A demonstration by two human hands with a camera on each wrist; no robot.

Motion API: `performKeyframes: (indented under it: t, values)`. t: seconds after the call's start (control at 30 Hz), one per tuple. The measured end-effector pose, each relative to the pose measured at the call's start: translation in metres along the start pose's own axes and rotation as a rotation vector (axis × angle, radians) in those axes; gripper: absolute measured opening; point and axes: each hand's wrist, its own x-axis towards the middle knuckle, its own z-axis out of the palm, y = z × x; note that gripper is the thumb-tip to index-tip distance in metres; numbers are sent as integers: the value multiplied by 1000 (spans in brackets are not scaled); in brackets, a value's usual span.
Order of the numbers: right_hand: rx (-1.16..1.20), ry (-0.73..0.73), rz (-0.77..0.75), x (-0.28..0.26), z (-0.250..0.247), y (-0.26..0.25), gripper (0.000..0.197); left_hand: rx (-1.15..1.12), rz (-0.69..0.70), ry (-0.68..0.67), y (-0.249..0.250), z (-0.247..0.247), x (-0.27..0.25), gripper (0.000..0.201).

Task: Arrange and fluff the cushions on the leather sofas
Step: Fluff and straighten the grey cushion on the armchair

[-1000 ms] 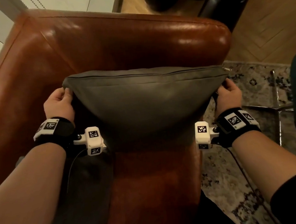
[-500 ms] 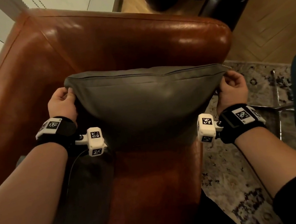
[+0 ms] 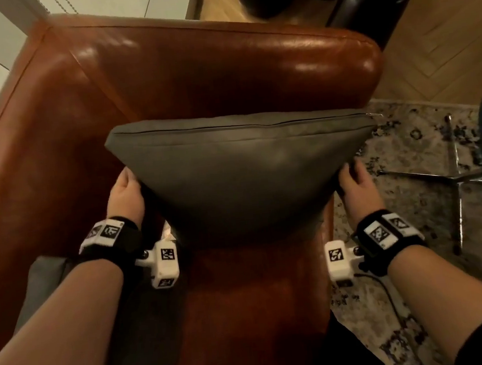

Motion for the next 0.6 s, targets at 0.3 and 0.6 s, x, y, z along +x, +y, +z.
performKeyframes:
  t: [0.3,0.6]
  values:
    - [190,275,-78,2,13,-5,26,-192,-56,136,13,14,8,16]
    - [501,219,42,-4,-3,9,28,-273,-249,162,2,34,3,50]
